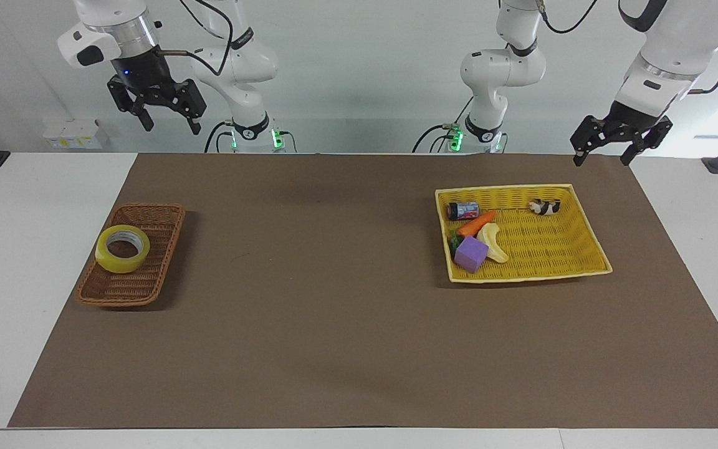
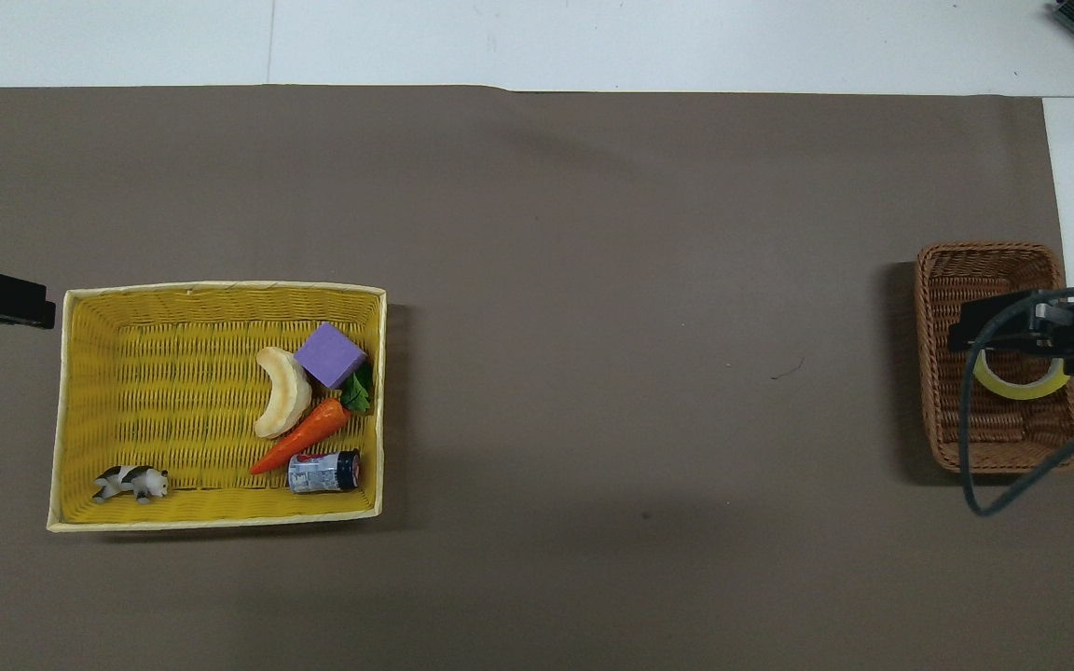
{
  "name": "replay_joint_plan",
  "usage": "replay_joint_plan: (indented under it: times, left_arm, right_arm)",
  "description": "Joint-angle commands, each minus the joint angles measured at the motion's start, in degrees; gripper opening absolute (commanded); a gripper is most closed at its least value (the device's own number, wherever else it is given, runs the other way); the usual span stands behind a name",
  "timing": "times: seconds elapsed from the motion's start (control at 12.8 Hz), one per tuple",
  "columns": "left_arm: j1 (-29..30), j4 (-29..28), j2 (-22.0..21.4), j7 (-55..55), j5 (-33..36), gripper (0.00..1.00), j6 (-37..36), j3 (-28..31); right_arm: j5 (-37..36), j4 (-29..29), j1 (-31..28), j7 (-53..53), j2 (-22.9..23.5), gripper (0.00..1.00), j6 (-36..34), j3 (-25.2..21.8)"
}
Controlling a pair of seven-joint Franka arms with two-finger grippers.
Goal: Move tape to another basket
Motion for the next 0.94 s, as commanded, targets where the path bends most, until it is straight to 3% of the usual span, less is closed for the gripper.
replay_joint_plan:
  times: [0.0,0.86]
  left_arm:
    - [0.01,1.29,0.54,-0.01,0.55,1.00,-0.48,-0.04]
    - [0.01,1.29,0.54,-0.01,0.55,1.00,-0.48,-0.04]
  right_arm:
    - [-1.05,-1.03,-0.24,-1.24,-1.09,1.00,1.18,0.73]
    - [-0.52,-2.35,-0.33,-4.49,-1.00,1.00,1.54,0.47]
